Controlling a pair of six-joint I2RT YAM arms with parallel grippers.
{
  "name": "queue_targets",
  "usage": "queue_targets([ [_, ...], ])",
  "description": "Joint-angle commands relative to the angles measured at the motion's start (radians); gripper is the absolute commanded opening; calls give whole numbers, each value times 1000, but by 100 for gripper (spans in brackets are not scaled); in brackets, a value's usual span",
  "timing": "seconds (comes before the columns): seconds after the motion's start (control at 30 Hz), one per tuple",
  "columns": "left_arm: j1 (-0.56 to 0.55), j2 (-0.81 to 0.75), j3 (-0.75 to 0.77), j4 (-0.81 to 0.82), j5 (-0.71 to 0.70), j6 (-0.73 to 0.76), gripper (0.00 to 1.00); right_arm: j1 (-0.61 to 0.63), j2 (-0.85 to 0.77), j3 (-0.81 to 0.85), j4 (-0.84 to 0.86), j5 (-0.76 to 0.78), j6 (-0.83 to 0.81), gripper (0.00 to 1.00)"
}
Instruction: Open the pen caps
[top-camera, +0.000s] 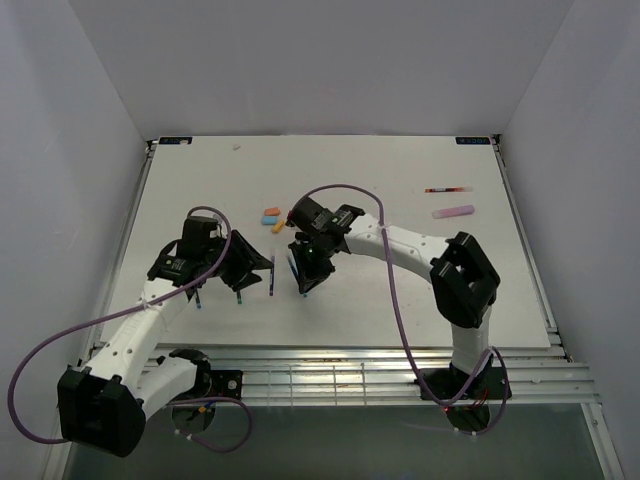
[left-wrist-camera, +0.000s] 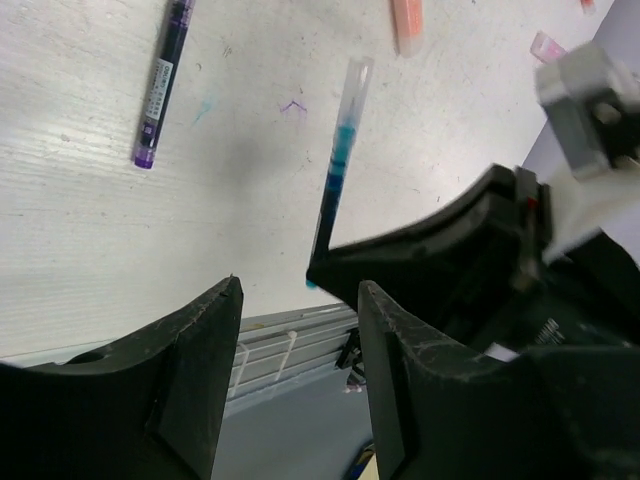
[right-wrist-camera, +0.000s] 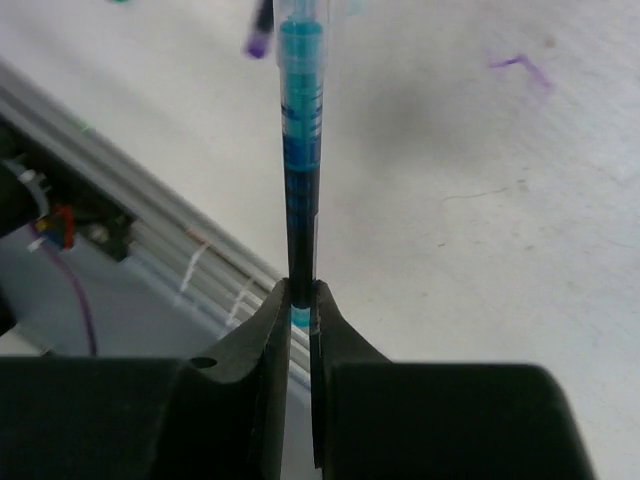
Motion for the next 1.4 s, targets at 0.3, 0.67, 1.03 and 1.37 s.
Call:
queue_targets([
  [0.3,-12,39,71,74,39,30,61,11,-217,-197,376,-434,106,8],
  [0.67,-13,36,69,62,22,48,59,19,-233,-209,454,-460,165,8],
  [1.03,-13,59,98,32,-22,79,46,26,-251,-229,470,-469,187,8],
  [1.37,-13,79,103,34,-19,86,16,28,-251,-228,471,-463,182,9],
])
